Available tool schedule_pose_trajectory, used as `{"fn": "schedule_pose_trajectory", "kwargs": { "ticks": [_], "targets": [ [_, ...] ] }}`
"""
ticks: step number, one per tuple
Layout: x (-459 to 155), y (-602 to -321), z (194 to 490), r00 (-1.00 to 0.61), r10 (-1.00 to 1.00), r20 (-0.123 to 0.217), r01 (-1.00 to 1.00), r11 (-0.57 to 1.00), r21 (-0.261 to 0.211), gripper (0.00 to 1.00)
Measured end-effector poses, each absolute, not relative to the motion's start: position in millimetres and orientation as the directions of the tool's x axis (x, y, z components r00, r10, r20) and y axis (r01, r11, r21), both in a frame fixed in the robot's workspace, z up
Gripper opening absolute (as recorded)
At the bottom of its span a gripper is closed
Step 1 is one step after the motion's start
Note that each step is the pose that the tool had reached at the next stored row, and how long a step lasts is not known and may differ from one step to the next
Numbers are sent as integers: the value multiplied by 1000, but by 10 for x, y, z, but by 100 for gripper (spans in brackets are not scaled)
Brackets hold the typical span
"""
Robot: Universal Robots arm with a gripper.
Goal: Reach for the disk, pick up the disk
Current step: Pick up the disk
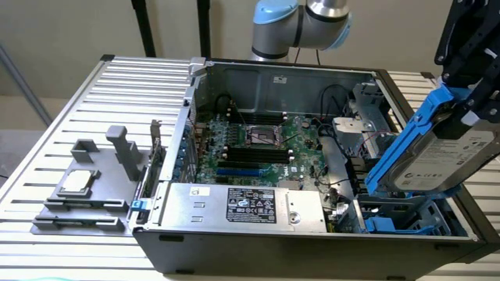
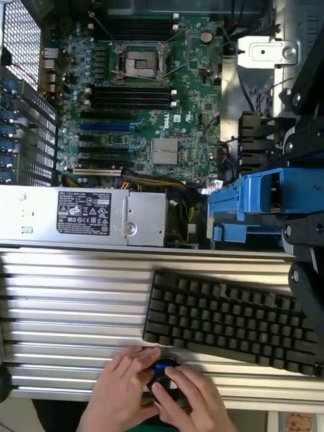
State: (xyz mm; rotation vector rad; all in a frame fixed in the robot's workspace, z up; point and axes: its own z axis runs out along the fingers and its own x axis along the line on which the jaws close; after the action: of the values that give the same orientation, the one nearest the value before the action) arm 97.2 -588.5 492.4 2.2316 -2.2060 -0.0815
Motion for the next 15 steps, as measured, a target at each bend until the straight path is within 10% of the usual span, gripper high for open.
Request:
{"fn": "schedule_pose_trajectory", "kwargs": {
  "ticks": [15],
  "targets": [
    [1150,-5871,4923,11,-999,-35,-999,-12,43,33]
  ]
}}
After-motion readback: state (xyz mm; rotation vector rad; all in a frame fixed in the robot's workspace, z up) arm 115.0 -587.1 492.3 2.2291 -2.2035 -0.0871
